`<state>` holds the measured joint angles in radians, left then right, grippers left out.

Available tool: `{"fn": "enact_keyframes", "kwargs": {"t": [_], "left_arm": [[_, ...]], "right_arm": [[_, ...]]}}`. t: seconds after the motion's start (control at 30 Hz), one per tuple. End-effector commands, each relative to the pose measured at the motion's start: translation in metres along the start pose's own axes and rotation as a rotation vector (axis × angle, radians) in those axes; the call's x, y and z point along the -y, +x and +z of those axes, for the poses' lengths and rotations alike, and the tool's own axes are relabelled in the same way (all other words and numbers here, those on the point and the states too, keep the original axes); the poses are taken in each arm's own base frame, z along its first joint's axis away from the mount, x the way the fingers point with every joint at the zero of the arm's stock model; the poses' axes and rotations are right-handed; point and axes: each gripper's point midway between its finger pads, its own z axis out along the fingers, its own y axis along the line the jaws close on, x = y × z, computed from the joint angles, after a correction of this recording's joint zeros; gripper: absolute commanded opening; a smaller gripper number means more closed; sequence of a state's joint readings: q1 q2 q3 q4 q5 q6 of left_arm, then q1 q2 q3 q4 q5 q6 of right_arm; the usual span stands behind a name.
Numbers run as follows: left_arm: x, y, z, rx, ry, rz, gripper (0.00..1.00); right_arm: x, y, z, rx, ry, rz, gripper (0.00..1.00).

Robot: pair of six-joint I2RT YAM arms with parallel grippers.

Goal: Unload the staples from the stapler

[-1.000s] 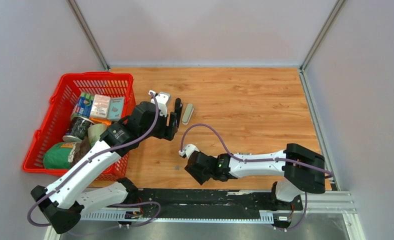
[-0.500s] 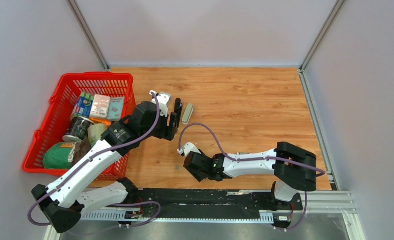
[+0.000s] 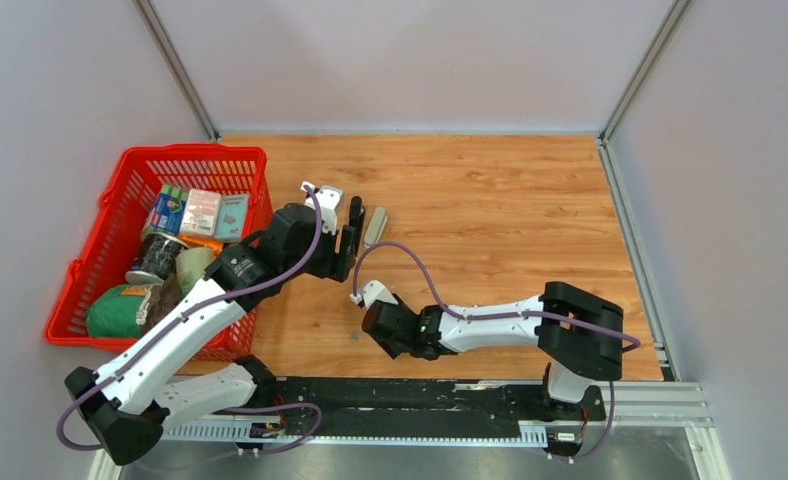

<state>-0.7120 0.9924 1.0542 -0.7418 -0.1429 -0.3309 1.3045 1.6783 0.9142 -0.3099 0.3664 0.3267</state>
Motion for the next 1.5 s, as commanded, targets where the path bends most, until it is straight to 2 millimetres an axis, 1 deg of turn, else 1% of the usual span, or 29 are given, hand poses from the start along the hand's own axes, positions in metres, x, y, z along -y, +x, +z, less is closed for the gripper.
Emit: {"fn": "enact_keyframes", "kwargs": {"t": [0.0,0.1,0.2,0.37,0.5,0.63,0.77,0.9,1.03,1.2,1.37,1.47], "left_arm": [[-0.003,-0.005,0.001,0.027,-0.012,0.014,0.75],[-0.004,-0.005,0.000,0.030,-0.016,0.014,0.75],[-0.005,-0.004,0.000,0.027,-0.023,0.018,0.75],[-0.006,-0.004,-0.002,0.032,-0.025,0.017,0.75],[-0.006,-0.004,-0.001,0.031,-0.026,0.019,0.75],[-0.004,-0.005,0.000,0.034,-0.018,0.015,0.75],[-0.005,-0.004,0.000,0.031,-0.019,0.014,0.75],[-0.004,-0.003,0.000,0.029,-0.017,0.013,0.75],[-0.002,-0.003,0.002,0.025,-0.009,0.013,0.75],[-0.001,-0.003,0.004,0.019,-0.004,0.014,0.75],[0.000,-0.005,0.004,0.022,0.001,0.015,0.75],[0.000,-0.004,0.004,0.021,-0.001,0.016,0.75]], "right_arm": [[0.007,-0.022,0.008,0.043,0.040,0.049,0.53],[0.010,-0.027,0.009,0.045,0.044,0.060,0.53],[0.007,-0.030,0.008,0.045,0.025,0.056,0.53],[0.001,-0.021,0.006,0.011,-0.013,0.051,0.52],[-0.004,-0.012,0.001,-0.003,-0.059,0.078,0.52],[-0.006,-0.008,-0.002,-0.022,-0.070,0.107,0.52],[-0.009,-0.001,-0.001,-0.043,-0.081,0.118,0.49],[-0.007,0.004,0.000,-0.055,-0.070,0.131,0.42],[-0.006,0.007,0.000,-0.067,-0.058,0.141,0.41],[0.001,0.015,0.000,-0.095,-0.015,0.159,0.40],[0.003,0.023,0.002,-0.127,0.007,0.187,0.34],[0.002,0.026,0.003,-0.141,0.014,0.207,0.33]]}}
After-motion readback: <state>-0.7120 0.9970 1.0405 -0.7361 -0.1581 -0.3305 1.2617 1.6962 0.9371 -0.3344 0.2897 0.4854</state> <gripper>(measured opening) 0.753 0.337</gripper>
